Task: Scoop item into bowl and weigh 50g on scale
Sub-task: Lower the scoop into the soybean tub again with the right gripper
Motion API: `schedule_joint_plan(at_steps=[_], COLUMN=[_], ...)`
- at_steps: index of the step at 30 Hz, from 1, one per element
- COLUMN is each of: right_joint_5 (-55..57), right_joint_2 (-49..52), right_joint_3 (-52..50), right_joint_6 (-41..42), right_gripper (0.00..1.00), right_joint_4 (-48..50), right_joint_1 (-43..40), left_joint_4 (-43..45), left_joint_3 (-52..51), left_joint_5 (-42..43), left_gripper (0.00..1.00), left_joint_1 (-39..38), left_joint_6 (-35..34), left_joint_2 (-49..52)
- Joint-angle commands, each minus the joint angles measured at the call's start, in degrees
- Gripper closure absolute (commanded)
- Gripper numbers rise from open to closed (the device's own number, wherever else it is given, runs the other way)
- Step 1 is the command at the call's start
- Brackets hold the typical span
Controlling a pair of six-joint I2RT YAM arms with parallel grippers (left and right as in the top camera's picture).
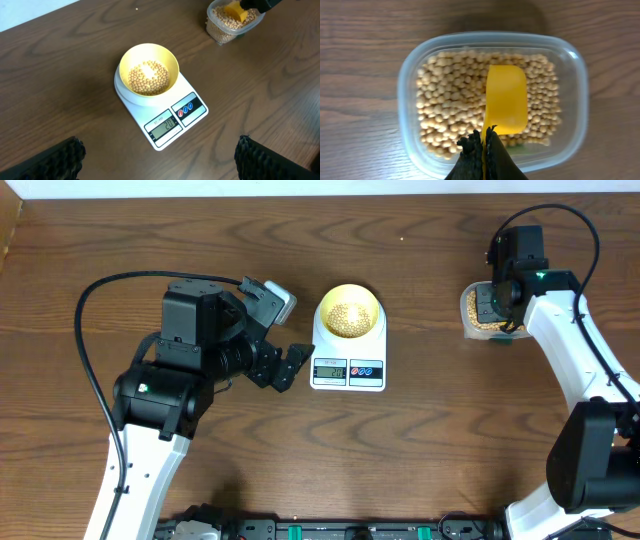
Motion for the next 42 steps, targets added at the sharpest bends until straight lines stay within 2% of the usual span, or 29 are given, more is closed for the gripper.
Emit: schedule_joint_plan(at_steps=[1, 11, 23, 42], right_joint_5=[-8.0, -16.8, -29.0, -38.3], right_joint_2=[-0.9, -0.9, -0.9, -0.1], right_joint_3=[-0.5, -0.5, -0.7, -1.6], right_joint_6=[1.0, 1.1, 1.0, -0.1], right_gripper=[0.99, 0.99, 0.99, 0.99], right_joint_4=[0.2, 0.4, 0.4, 1.0], right_joint_1=[-0.2, -2.9, -10.1, -19.1], left_joint_4=[0.0, 0.0, 0.0, 0.0], left_joint_3=[-0.3, -0.3, -0.3, -0.3], left_joint_5=[0.5, 0.5, 0.5, 0.5], left_gripper=[0.03, 0.03, 0.02, 0.02], left_joint_1=[0.3, 0.3, 0.3, 0.3], left_joint_6=[-0.3, -0.3, -0.3, -0.3], left_joint_2=[0.2, 0.4, 0.4, 0.4])
